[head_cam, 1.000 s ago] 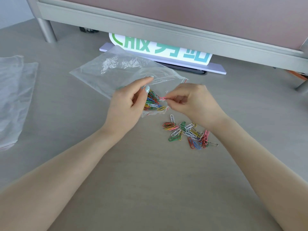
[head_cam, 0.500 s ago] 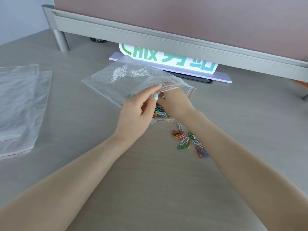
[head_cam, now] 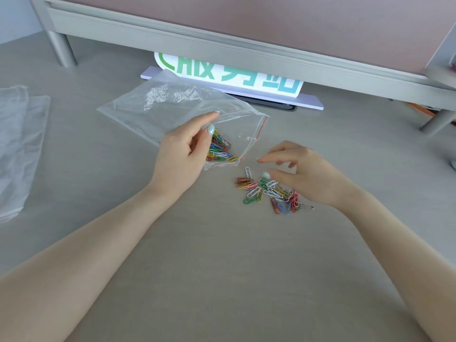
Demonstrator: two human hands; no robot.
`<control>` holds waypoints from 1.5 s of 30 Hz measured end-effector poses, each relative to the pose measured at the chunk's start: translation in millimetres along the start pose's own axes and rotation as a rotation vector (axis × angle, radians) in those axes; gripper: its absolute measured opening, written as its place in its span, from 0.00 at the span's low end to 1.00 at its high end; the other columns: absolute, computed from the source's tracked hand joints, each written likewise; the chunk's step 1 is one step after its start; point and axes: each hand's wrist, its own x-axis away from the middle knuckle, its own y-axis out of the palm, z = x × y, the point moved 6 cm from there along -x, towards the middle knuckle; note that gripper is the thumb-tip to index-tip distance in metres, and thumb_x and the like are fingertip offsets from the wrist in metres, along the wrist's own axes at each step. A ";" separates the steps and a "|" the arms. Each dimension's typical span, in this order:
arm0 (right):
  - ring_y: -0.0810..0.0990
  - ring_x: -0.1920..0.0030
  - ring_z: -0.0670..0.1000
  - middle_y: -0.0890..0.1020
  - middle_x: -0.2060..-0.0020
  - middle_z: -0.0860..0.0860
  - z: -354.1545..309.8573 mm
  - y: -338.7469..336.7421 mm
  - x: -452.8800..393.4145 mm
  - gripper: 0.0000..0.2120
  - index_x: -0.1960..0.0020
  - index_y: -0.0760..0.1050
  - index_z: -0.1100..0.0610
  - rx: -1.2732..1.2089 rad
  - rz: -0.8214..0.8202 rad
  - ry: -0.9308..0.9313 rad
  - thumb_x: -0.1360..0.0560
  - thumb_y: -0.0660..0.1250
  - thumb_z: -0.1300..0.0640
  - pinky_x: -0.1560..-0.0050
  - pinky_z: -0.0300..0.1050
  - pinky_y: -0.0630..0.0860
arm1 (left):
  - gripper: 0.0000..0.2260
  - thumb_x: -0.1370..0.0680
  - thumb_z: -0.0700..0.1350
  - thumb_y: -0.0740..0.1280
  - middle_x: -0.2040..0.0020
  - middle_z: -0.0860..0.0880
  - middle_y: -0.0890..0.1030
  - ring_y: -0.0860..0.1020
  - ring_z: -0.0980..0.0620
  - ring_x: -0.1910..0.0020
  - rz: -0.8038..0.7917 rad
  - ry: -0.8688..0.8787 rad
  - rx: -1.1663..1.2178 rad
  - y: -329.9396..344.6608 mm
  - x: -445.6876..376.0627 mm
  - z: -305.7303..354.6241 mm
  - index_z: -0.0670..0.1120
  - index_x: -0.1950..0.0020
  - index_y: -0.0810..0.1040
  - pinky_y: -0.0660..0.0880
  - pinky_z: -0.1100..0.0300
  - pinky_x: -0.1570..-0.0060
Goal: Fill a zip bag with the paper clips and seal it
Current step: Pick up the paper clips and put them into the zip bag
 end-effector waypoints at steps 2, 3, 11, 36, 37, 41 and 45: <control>0.70 0.53 0.34 0.71 0.49 0.37 6.4 -0.2 14.3 0.19 0.41 0.75 0.42 0.022 -0.079 0.028 0.32 0.70 0.47 0.54 0.22 0.63 | 0.15 0.23 0.44 0.59 0.70 0.57 0.72 0.65 0.58 0.74 0.001 -0.009 0.009 0.4 0.5 -1.5 0.48 0.39 0.77 0.63 0.69 0.69; 0.69 0.51 0.33 0.69 0.48 0.35 8.7 0.5 20.6 0.23 0.39 0.73 0.41 0.041 -0.115 0.044 0.34 0.70 0.42 0.52 0.23 0.63 | 0.15 0.23 0.44 0.59 0.71 0.57 0.72 0.65 0.59 0.74 0.001 -0.010 0.014 0.7 0.9 -2.1 0.49 0.39 0.77 0.63 0.69 0.69; 0.61 0.37 0.43 0.61 0.42 0.39 20.4 6.7 43.5 0.41 0.30 0.61 0.38 0.167 -0.149 0.083 0.42 0.63 0.31 0.35 0.39 0.57 | 0.14 0.22 0.40 0.59 0.68 0.67 0.75 0.67 0.61 0.73 -0.014 0.007 -0.011 1.0 2.4 -0.5 0.47 0.38 0.76 0.63 0.72 0.69; 0.73 0.70 0.42 0.68 0.63 0.39 1.7 16.2 29.7 0.05 0.52 0.76 0.54 0.180 0.050 -0.136 0.24 0.64 0.54 0.64 0.31 0.68 | 0.14 0.22 0.41 0.60 0.70 0.60 0.73 0.66 0.59 0.73 -0.005 -0.011 -0.001 0.9 3.1 -5.7 0.49 0.38 0.76 0.64 0.67 0.68; 0.72 0.70 0.41 0.68 0.64 0.39 0.5 16.5 29.6 0.05 0.52 0.77 0.54 0.192 0.056 -0.148 0.24 0.64 0.54 0.64 0.29 0.67 | 0.14 0.21 0.41 0.60 0.69 0.57 0.73 0.65 0.57 0.73 -0.005 -0.012 -0.001 0.6 3.0 -5.1 0.49 0.39 0.76 0.64 0.65 0.68; 0.70 0.71 0.39 0.67 0.66 0.39 0.2 17.3 27.2 0.06 0.55 0.78 0.55 0.223 0.086 -0.162 0.25 0.64 0.55 0.66 0.27 0.65 | 0.13 0.22 0.41 0.60 0.66 0.39 0.74 0.65 0.47 0.70 -0.010 -0.008 -0.015 -0.3 3.0 -2.8 0.51 0.39 0.76 0.64 0.60 0.68; 0.72 0.68 0.39 0.68 0.67 0.40 2.7 16.8 25.3 0.04 0.58 0.78 0.55 0.202 0.114 -0.156 0.27 0.66 0.56 0.66 0.29 0.65 | 0.14 0.22 0.41 0.59 0.66 0.38 0.73 0.65 0.46 0.70 -0.018 -0.010 -0.020 -0.2 4.2 -2.4 0.50 0.39 0.76 0.63 0.61 0.68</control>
